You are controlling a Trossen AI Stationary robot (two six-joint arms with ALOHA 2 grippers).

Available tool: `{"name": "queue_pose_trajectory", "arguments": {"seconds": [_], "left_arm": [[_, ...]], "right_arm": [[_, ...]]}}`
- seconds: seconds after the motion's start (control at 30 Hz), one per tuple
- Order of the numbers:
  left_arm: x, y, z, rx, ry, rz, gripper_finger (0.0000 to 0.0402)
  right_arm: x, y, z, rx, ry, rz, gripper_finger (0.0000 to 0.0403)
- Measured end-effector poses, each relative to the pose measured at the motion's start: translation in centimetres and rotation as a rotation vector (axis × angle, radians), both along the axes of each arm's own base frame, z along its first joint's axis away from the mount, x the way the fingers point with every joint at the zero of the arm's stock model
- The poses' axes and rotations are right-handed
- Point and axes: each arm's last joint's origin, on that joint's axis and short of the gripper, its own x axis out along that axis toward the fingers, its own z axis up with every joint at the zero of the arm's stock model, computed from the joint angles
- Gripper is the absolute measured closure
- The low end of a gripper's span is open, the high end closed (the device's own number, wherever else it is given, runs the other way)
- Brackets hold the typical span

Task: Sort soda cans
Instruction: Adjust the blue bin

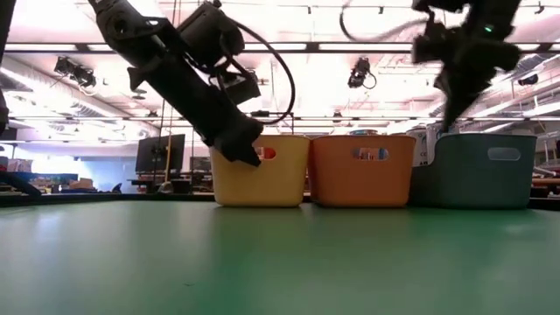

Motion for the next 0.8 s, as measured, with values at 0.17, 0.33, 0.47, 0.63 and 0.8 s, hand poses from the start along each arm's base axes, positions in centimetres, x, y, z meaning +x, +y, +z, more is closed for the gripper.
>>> {"name": "queue_pose_trajectory", "arguments": {"seconds": [0.17, 0.33, 0.47, 0.63, 0.8], "left_arm": [[-0.3, -0.4, 1.4, 0.003, -0.04, -0.015, 0.0401], [-0.4, -0.4, 2.0, 0.019, -0.048, -0.029, 0.0401], [-0.4, -0.4, 2.0, 0.026, -0.039, -0.037, 0.0401], [-0.4, -0.4, 2.0, 0.028, -0.035, -0.043, 0.0401], [-0.4, -0.4, 1.9, 0.028, -0.03, -0.045, 0.0401]], "right_arm": [[-1.4, 0.0, -1.5, -0.003, 0.196, -0.1, 0.0403], [-1.7, -0.6, -2.7, -0.069, 0.294, -0.189, 0.0403], [-0.8, -1.5, -4.0, -0.098, 0.298, -0.216, 0.0403], [1.2, -2.6, -4.7, -0.134, 0.212, -0.195, 0.0403], [1.8, -3.2, -4.4, -0.152, 0.154, -0.176, 0.0403]]}}
